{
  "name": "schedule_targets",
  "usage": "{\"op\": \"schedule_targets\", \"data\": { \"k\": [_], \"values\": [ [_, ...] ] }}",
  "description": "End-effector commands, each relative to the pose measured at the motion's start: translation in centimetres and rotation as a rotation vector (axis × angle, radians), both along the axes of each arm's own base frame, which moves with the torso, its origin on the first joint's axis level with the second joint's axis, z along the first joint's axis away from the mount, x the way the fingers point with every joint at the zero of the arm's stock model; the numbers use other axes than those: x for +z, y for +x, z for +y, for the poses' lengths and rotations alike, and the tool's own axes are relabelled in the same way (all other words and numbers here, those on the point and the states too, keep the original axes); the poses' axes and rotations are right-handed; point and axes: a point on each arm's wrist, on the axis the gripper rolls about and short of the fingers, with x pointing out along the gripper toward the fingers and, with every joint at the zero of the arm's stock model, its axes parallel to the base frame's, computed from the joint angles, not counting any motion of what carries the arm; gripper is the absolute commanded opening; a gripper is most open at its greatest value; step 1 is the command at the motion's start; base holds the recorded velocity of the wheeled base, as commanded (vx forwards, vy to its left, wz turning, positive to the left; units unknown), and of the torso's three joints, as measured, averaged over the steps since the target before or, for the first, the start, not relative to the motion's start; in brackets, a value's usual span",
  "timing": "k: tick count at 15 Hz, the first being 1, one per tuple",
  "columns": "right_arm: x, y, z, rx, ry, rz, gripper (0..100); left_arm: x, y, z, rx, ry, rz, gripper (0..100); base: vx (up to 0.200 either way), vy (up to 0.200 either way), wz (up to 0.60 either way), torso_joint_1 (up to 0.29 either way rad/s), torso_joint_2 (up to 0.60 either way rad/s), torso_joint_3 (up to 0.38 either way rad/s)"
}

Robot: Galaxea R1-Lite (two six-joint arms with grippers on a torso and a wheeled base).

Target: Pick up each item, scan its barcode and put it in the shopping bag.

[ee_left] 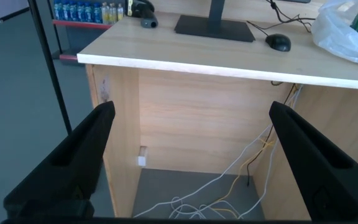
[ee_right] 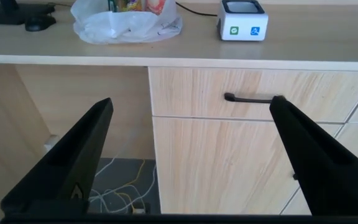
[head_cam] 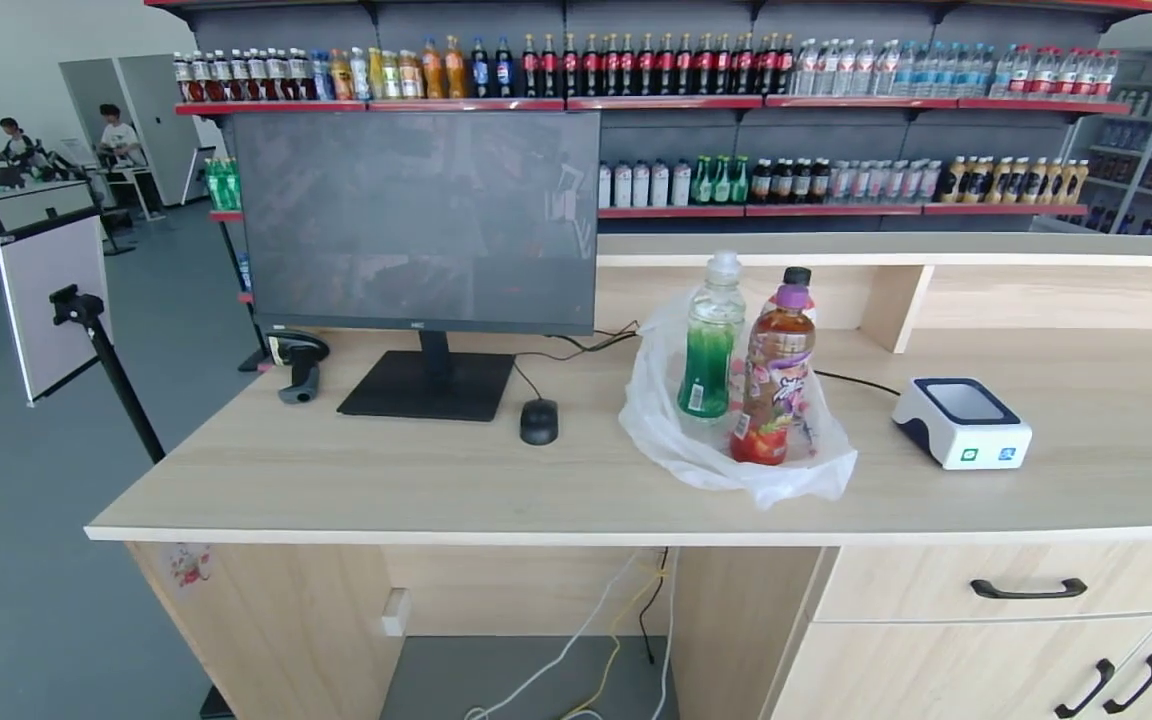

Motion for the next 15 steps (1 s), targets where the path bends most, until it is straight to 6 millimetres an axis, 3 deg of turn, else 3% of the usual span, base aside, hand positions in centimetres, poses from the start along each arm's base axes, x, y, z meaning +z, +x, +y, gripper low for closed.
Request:
{"op": "schedule_targets", "data": {
  "k": [1, 15],
  "values": [
    [0.0, 0.0, 0.0, 0.001, -0.004, 0.0, 100, -0.01, 0.01, 0.0, 0.0, 0.0, 0.002, 100, 0.0, -0.2, 0.0, 0.007, 0.0, -0.002],
    [0.0, 0.0, 0.0, 0.001, -0.001, 0.0, 100, -0.01, 0.01, 0.0, 0.0, 0.001, 0.002, 100, 0.0, -0.2, 0.0, 0.002, 0.0, 0.003]
  ]
}}
